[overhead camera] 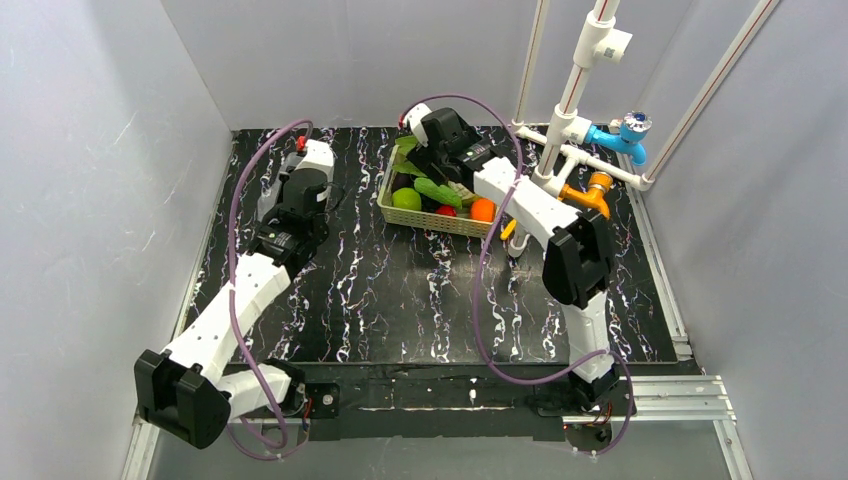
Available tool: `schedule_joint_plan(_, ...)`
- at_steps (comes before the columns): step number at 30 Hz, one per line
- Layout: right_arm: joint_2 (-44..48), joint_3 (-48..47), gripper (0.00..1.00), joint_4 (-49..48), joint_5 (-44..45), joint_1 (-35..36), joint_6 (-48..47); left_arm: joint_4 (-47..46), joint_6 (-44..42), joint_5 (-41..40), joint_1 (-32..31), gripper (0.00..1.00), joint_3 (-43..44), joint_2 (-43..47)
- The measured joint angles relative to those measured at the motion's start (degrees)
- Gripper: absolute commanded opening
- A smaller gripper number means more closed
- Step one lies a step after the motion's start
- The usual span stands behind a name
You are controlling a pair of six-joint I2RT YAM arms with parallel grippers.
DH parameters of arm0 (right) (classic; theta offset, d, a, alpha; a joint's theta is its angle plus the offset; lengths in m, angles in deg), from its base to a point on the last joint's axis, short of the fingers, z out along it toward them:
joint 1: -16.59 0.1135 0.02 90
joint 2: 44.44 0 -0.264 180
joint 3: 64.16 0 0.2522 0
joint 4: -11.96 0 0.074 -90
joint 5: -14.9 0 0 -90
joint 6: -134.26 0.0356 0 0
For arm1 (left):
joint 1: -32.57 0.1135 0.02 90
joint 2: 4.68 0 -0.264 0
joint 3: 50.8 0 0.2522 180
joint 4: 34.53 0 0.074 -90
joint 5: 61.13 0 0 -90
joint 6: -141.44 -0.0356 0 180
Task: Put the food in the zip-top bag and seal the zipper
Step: Pick up the fake vegetable from the bin.
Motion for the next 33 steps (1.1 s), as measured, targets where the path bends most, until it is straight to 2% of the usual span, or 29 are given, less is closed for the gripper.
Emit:
schedule_joint_plan(6, -4.05, -0.53, 0.98, 0.13, 2.27, -0.1, -7.14, 0.19, 0.0, -0.2, 3.85, 0.0, 0.0, -1.65)
schedule_joint_plan(11, -4.14, 3.41, 0.98, -2.31, 0.77, -0.09, -11.02, 2.46, 1.89, 1.31, 6.46, 0.0, 0.49, -4.85)
schedule_joint_plan(33, -10.94, 0.78, 0.98, -13.98, -0.71, -1.64, -19.11, 4.19, 4.36, 5.69, 6.6, 0.0, 0.64, -5.83)
